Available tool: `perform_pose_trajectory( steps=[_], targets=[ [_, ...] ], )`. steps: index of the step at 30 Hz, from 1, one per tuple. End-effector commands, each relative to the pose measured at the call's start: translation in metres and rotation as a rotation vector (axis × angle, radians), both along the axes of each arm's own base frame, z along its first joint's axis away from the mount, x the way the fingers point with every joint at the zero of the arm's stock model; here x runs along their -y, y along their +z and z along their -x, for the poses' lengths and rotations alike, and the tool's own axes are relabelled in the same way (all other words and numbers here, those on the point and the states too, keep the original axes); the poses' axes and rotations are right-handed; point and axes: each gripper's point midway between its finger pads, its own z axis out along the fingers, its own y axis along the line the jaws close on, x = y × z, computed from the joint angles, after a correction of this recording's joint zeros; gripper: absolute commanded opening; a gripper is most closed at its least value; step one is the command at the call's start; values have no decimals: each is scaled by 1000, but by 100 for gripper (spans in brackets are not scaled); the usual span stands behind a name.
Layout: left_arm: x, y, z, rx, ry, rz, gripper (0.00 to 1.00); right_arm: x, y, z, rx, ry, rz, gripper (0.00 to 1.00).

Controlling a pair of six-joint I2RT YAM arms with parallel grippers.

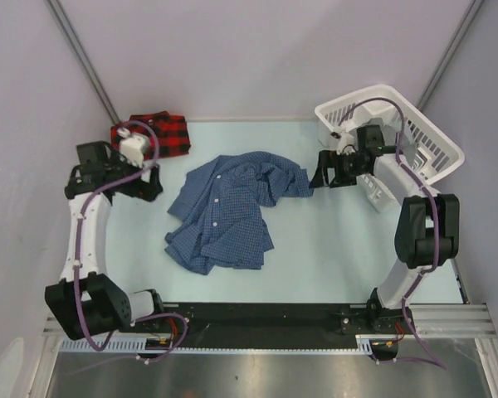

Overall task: Fold and stack the long sleeve shirts
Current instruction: Move the shirt to the center of the board

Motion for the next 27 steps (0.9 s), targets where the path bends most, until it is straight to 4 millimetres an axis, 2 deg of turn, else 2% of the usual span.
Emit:
perform_pose_trajectory(
  steps=[1,3,4,5,6,8,9,10,11,12,13,15,17,18,19,20,21,22,23,24,25,26,27],
  targets=[
    [81,-39,59,-38,-491,-177,99,-42,48,26,253,310,93,98],
    [99,-55,71,-58,-582,-262,100,-47,33,21,264,310,124,98],
    [120,-71,84,-81,-674,-277,99,-48,30,15,279,305,134,97],
    [126,-79,88,-94,-701,-303,99,-48,33,0,321,287,155,96],
    [133,-89,91,-115,-726,-310,100,-48,25,-9,316,278,166,96],
    [156,-104,99,-117,-803,-324,100,-51,23,-31,348,265,185,95],
    [160,-113,99,-137,-814,-338,100,-54,33,-47,390,255,192,95],
    [173,-122,102,-122,-859,-354,100,-57,18,-59,383,259,204,95],
    [179,-127,103,-119,-875,-366,100,-57,14,-68,387,250,223,95],
    [181,-133,100,-116,-869,-400,100,-59,21,-84,416,238,228,95],
    [193,-143,99,-101,-896,-421,99,-60,3,-90,380,241,238,95],
    [198,-156,94,-101,-886,-464,100,-63,0,-104,381,235,250,95],
    [206,-171,90,-122,-880,-485,100,-68,-12,-102,371,270,247,93],
    [206,-176,87,-130,-871,-499,99,-69,-15,-100,367,280,247,89],
    [206,-187,83,-164,-862,-525,95,-72,-22,-95,349,298,246,74],
    [204,-190,81,-182,-856,-537,87,-73,-26,-91,338,309,239,67],
    [202,-192,81,-210,-860,-551,60,-73,-29,-87,325,317,237,60],
    [201,-192,82,-230,-866,-547,44,-71,-35,-79,293,332,233,40],
    [201,-191,84,-250,-862,-528,29,-71,-35,-72,274,352,207,28],
    [192,-182,78,-262,-813,-497,0,-69,-34,-67,266,370,203,15],
    [193,-175,79,-268,-802,-433,0,-65,-37,-55,220,377,191,0],
    [190,-158,76,-240,-772,-382,0,-60,-34,-51,210,367,184,0],
    [173,-145,67,-241,-705,-342,0,-49,-15,-51,234,333,166,0]
  ],
)
